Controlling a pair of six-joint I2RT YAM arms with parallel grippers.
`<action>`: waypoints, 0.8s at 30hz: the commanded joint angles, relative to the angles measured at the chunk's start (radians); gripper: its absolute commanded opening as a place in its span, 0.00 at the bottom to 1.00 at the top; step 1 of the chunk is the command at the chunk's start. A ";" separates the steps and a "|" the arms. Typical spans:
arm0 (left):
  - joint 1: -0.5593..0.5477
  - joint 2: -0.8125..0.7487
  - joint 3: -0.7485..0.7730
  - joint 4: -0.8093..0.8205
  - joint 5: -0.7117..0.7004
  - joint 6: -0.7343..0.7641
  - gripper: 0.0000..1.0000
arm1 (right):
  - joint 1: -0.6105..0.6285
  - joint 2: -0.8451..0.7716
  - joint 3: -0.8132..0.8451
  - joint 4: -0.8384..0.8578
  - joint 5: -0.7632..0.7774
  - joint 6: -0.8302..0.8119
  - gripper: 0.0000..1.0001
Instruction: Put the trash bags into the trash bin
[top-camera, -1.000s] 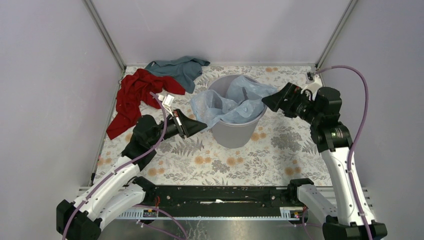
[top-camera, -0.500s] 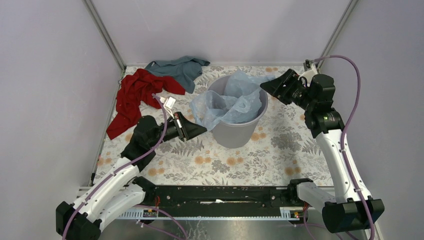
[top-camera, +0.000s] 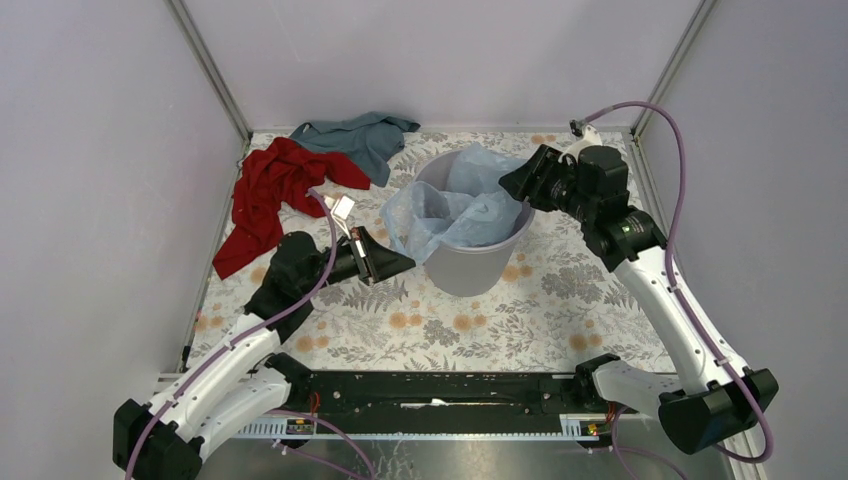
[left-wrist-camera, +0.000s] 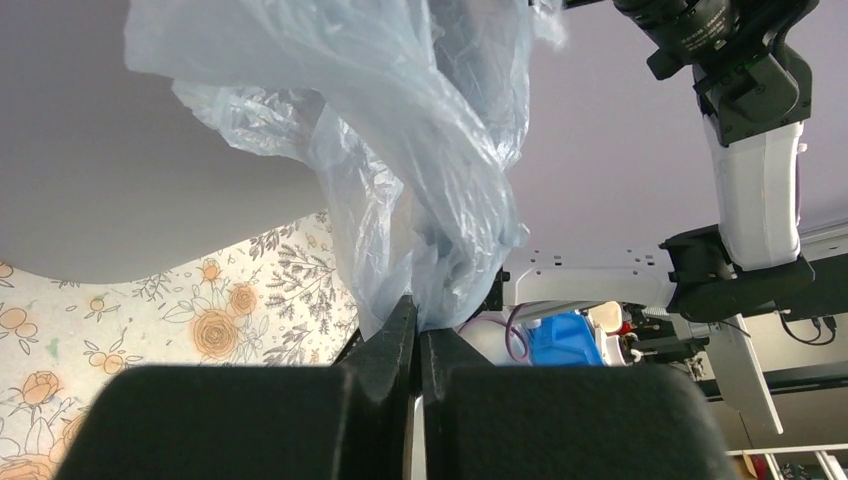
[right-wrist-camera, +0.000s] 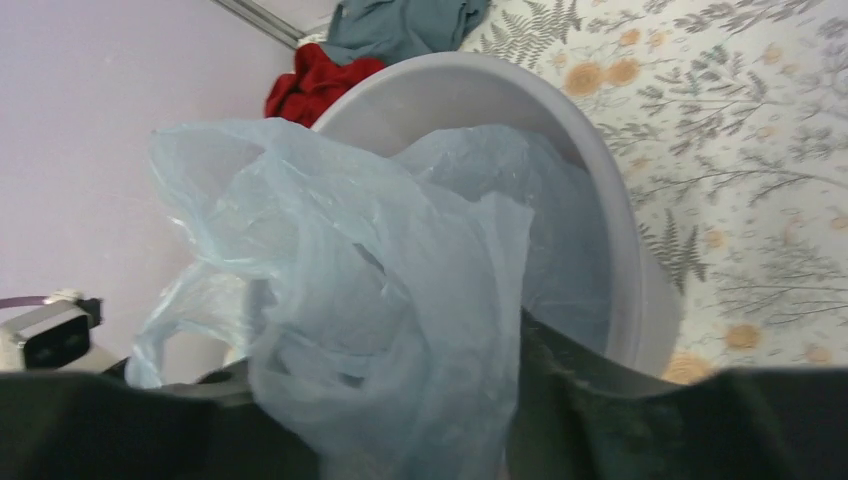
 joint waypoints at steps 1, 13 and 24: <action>0.000 -0.017 -0.015 0.055 0.024 -0.024 0.02 | 0.001 0.013 0.061 -0.016 0.077 -0.076 0.49; 0.000 0.004 -0.035 0.076 0.041 -0.041 0.00 | 0.001 -0.161 -0.032 -0.119 -0.036 -0.114 0.01; 0.000 -0.022 -0.098 -0.028 0.013 -0.006 0.00 | 0.001 -0.300 -0.231 -0.221 0.103 -0.150 0.05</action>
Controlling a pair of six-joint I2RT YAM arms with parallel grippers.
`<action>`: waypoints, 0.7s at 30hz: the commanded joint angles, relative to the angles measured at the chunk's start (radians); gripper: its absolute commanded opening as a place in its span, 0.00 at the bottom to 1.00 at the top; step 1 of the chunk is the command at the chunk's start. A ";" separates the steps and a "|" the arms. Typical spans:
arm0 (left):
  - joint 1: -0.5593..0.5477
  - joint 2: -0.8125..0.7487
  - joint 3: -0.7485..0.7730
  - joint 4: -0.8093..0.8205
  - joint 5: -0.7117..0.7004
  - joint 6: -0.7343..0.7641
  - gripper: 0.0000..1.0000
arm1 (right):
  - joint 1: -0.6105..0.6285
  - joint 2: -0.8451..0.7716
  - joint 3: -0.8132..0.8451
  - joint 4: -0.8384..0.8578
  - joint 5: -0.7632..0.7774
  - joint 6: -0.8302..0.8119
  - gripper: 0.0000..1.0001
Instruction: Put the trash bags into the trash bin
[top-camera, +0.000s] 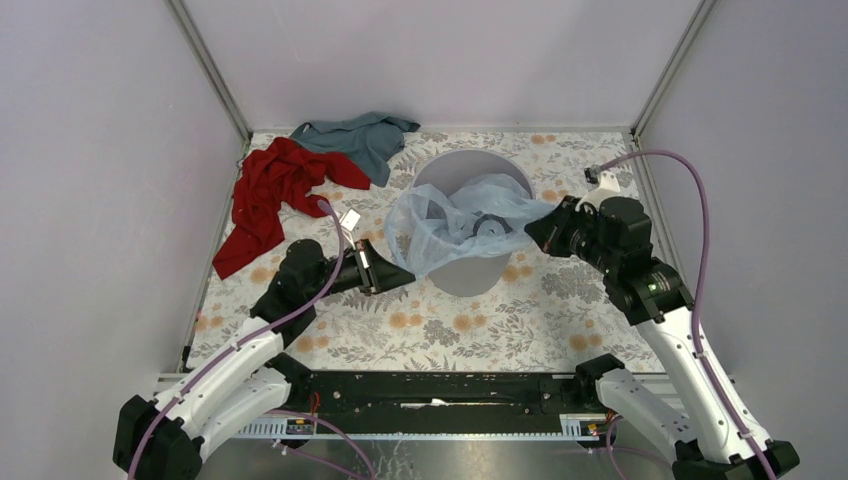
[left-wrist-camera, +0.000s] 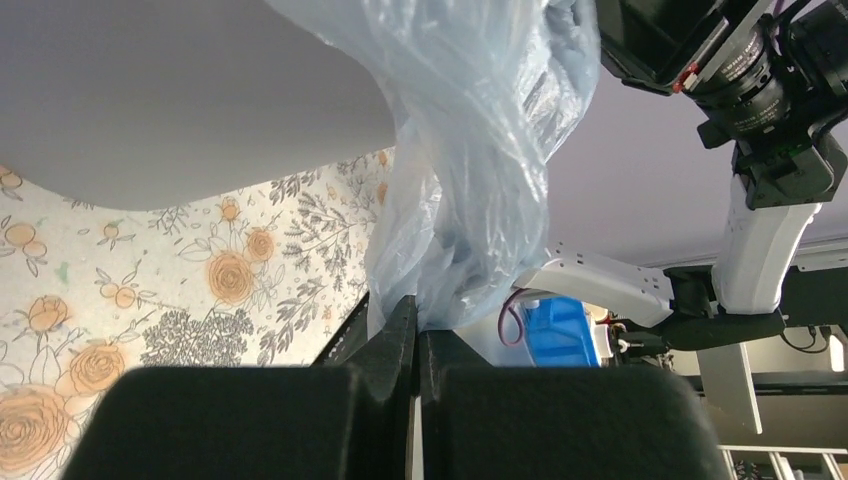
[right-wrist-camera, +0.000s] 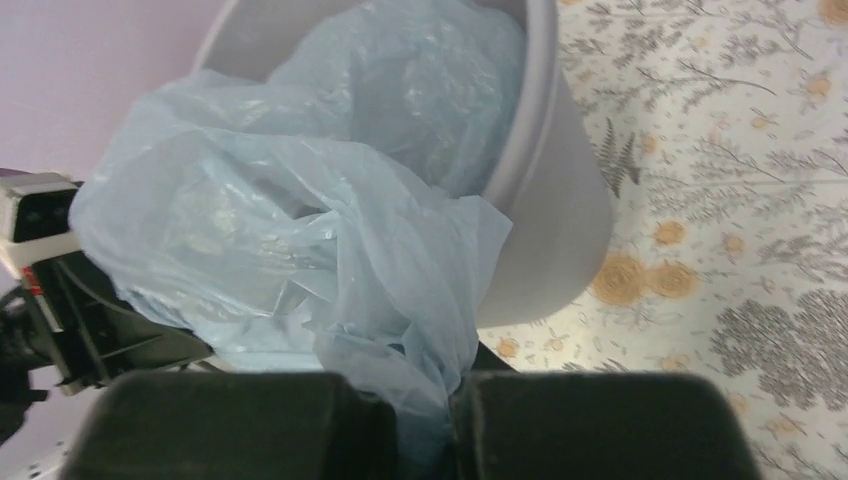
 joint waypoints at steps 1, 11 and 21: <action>0.000 -0.019 -0.004 -0.025 -0.007 0.037 0.00 | 0.002 -0.016 -0.043 -0.074 0.097 -0.055 0.05; 0.000 0.077 0.087 -0.110 -0.137 0.154 0.00 | 0.002 0.047 -0.035 -0.016 0.187 -0.193 0.38; 0.000 0.065 0.139 -0.125 -0.128 0.159 0.33 | 0.002 -0.052 0.192 -0.365 -0.046 -0.403 0.97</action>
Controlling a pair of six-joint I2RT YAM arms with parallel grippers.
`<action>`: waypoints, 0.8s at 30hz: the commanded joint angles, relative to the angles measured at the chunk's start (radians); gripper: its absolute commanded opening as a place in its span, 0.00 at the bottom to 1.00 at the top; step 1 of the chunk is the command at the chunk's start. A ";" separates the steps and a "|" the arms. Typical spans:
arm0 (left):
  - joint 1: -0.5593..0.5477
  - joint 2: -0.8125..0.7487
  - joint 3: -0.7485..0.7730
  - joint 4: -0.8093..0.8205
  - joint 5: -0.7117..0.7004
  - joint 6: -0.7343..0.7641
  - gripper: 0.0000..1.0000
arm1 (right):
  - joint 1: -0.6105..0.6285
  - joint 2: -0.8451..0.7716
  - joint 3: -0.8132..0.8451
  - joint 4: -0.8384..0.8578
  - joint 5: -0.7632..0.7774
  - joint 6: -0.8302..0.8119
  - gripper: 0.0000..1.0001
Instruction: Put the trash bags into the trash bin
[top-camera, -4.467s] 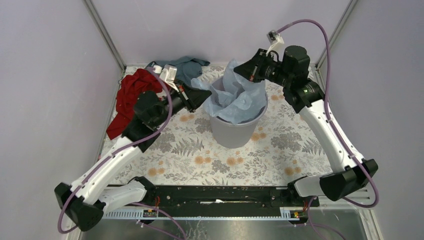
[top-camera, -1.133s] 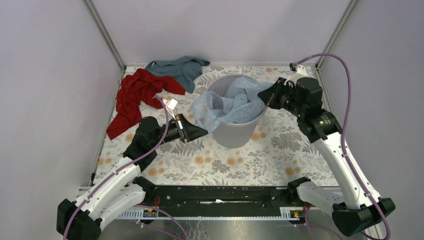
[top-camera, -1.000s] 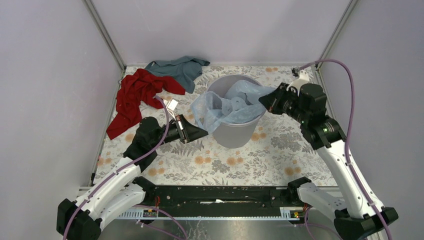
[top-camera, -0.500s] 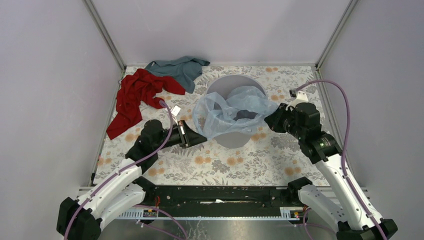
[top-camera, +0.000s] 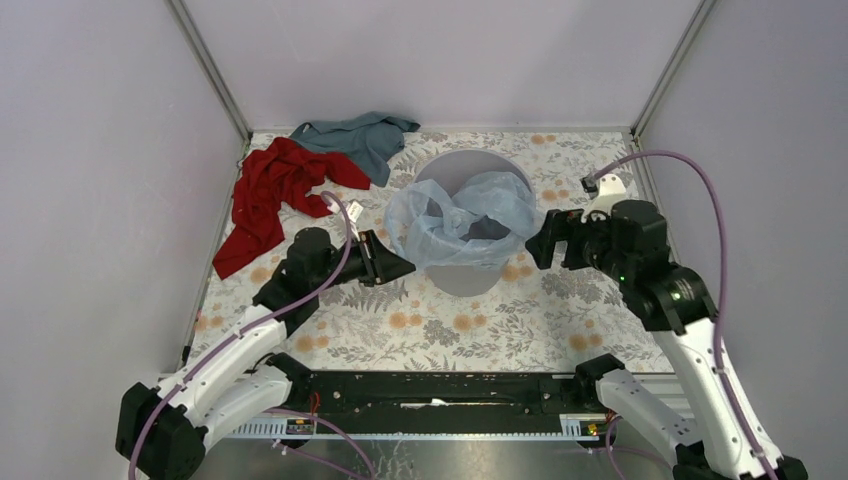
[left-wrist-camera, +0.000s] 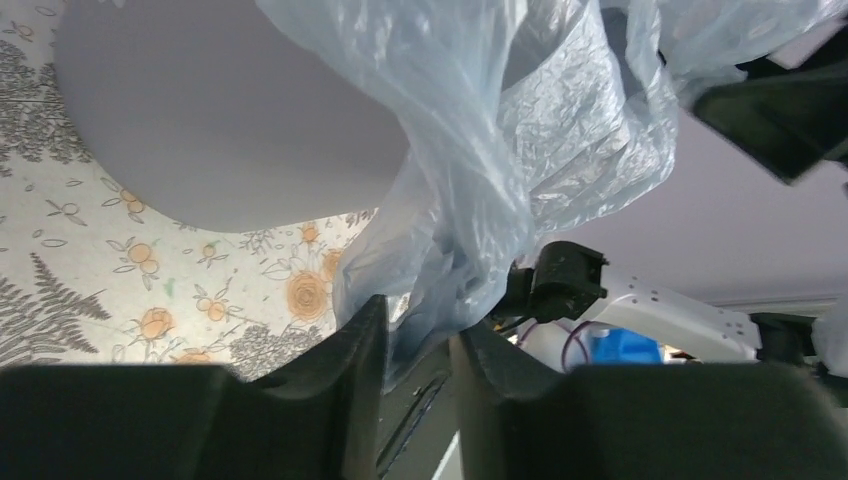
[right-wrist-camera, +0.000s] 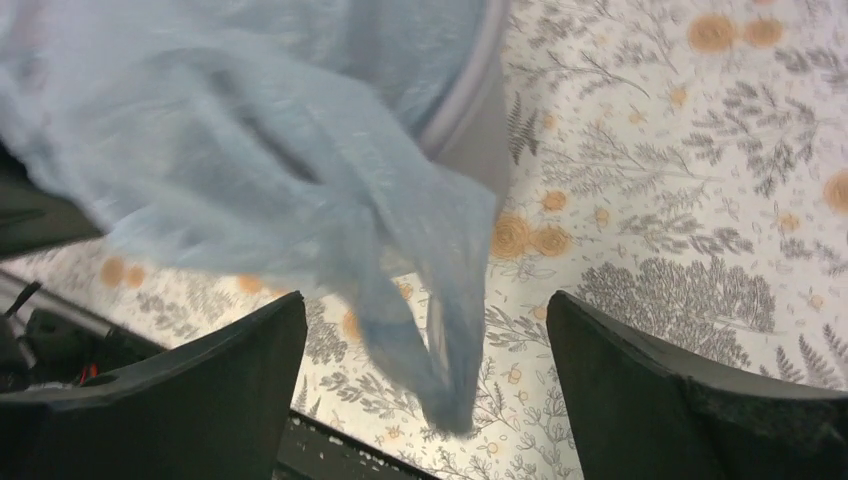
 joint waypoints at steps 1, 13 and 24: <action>0.000 -0.018 0.064 -0.022 -0.026 0.028 0.38 | 0.001 -0.047 0.124 -0.117 -0.169 -0.165 0.99; 0.000 -0.059 0.268 -0.352 -0.254 0.231 0.99 | 0.039 0.157 0.332 0.020 -0.272 -0.302 1.00; 0.001 0.114 0.387 -0.336 -0.408 0.264 0.86 | 0.450 0.273 0.346 0.038 0.512 -0.253 0.81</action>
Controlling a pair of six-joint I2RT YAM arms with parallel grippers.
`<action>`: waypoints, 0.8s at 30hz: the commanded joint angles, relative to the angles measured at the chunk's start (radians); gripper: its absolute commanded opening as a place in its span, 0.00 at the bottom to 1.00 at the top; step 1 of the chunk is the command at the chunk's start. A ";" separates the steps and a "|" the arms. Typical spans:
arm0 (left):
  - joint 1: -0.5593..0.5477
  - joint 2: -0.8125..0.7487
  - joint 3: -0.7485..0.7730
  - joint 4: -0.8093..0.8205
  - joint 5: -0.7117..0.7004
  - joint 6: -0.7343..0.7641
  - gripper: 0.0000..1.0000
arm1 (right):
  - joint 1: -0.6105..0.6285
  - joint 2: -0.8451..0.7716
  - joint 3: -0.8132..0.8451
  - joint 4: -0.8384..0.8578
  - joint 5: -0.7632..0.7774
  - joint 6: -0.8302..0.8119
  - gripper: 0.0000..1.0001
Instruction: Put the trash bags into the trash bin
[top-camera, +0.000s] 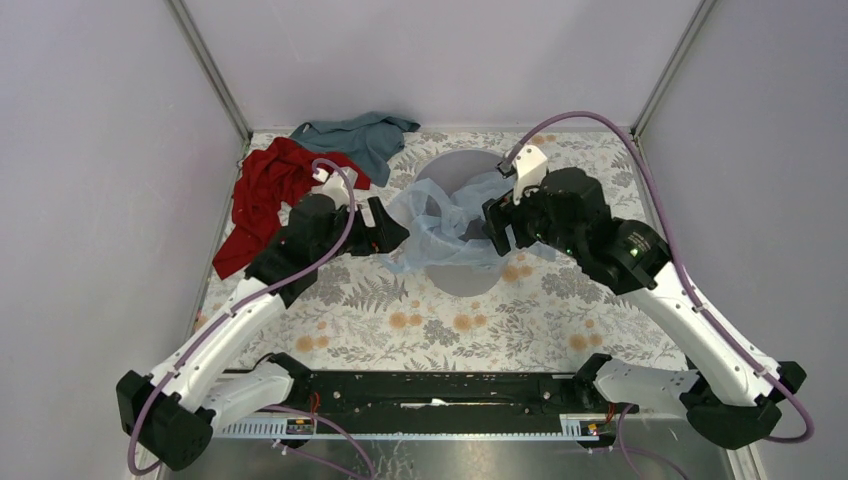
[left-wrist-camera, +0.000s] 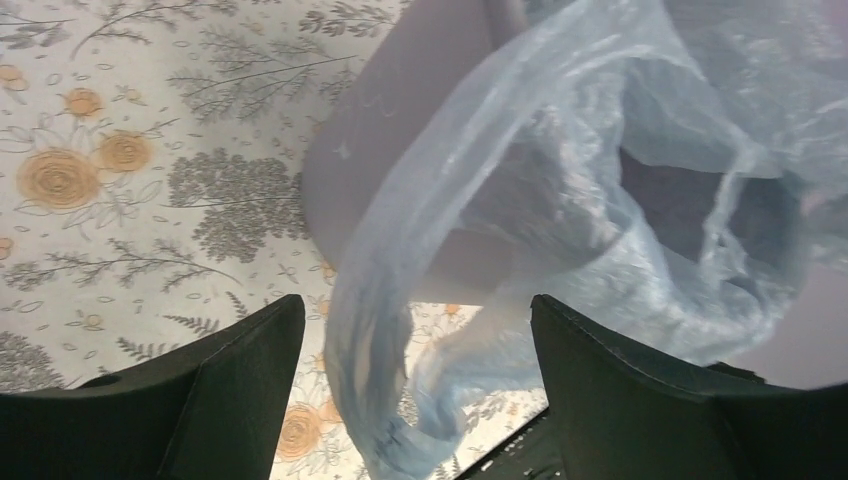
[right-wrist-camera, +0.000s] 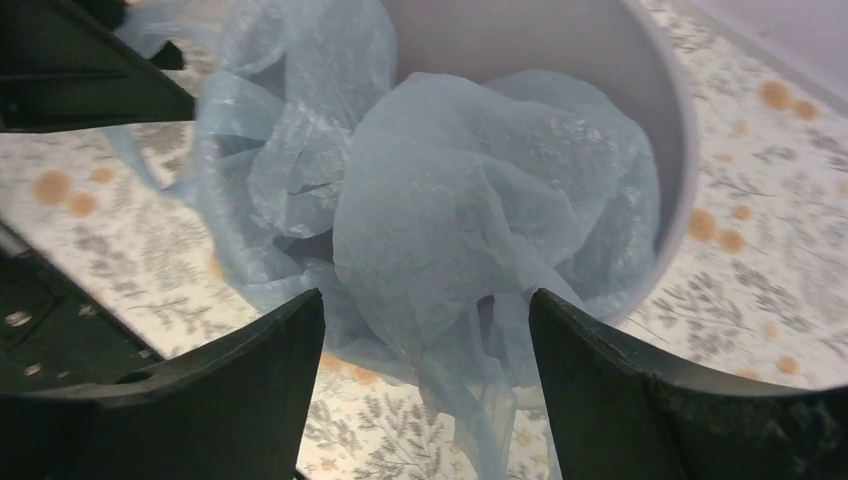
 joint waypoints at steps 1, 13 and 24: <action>0.001 0.015 0.064 0.020 -0.080 0.039 0.83 | 0.103 -0.003 0.012 0.057 0.453 0.029 0.82; 0.003 0.062 0.115 0.013 -0.160 0.093 0.47 | 0.107 0.039 0.053 0.176 0.728 0.083 0.68; 0.014 0.092 0.124 -0.004 -0.107 0.098 0.34 | 0.107 0.094 0.012 0.142 0.637 -0.003 0.78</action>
